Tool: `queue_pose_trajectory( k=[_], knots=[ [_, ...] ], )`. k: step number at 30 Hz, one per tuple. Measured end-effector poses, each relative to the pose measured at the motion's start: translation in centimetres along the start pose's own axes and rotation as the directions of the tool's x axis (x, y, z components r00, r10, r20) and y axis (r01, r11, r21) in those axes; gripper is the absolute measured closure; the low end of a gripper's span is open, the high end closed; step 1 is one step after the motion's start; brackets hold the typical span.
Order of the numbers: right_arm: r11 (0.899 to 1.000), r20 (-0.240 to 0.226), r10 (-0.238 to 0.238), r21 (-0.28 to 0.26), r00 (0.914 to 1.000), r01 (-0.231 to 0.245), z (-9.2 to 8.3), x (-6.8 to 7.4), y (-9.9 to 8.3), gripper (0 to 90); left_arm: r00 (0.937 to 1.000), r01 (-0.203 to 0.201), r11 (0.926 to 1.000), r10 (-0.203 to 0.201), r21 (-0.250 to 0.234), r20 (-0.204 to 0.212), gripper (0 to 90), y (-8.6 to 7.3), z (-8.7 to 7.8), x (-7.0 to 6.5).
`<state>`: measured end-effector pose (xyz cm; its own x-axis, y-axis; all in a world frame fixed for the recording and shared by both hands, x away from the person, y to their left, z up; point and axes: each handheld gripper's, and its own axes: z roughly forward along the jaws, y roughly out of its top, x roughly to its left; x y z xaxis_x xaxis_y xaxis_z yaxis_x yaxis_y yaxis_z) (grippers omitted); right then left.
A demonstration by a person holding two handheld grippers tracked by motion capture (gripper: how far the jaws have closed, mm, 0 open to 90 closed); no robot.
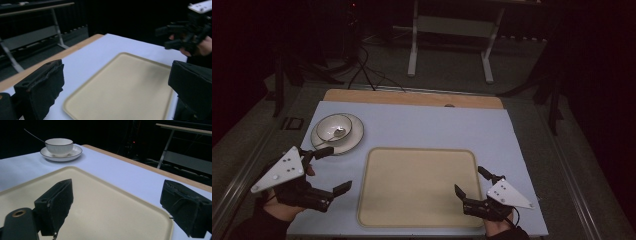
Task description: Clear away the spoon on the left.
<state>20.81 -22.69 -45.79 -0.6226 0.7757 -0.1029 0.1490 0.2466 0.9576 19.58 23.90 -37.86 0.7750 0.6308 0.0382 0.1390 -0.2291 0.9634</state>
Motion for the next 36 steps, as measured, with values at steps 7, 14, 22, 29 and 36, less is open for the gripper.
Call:
queue_pose_trajectory(
  k=[7, 14, 22, 29, 36],
  knots=[
    [1.000, -0.011, 0.006, -0.004, 0.9999, -0.006, 0.0, 0.0, 0.0, 11.5, 0.9976, 0.015, 0.9999, -0.016, -0.005, -0.067, 2.0, 1.0, 0.0, 1.9],
    [1.000, -0.015, 0.007, 0.002, 0.9999, -0.007, 0.2, 0.0, 0.0, 11.5, 0.9842, 0.062, 0.9980, -0.060, 0.007, -0.166, 3.9, 1.0, 0.3, 4.5],
    [1.000, -0.016, -0.004, 0.005, 0.9999, 0.004, 0.2, 0.2, 0.0, 11.5, 0.9354, 0.206, 0.9772, -0.181, 0.053, -0.304, 8.8, -1.4, 1.0, 7.8],
    [1.000, -0.020, -0.008, 0.010, 0.9998, 0.008, 0.3, 0.3, -0.1, 11.5, 0.8588, 0.338, 0.9392, -0.282, 0.060, -0.428, 15.0, -4.0, 0.9, 9.8],
    [1.000, -0.023, -0.008, 0.015, 0.9997, 0.008, 0.5, 0.3, -0.1, 11.5, 0.7793, 0.464, 0.8853, -0.389, 0.035, -0.492, 19.6, -6.5, 0.8, 11.0]
  ],
)
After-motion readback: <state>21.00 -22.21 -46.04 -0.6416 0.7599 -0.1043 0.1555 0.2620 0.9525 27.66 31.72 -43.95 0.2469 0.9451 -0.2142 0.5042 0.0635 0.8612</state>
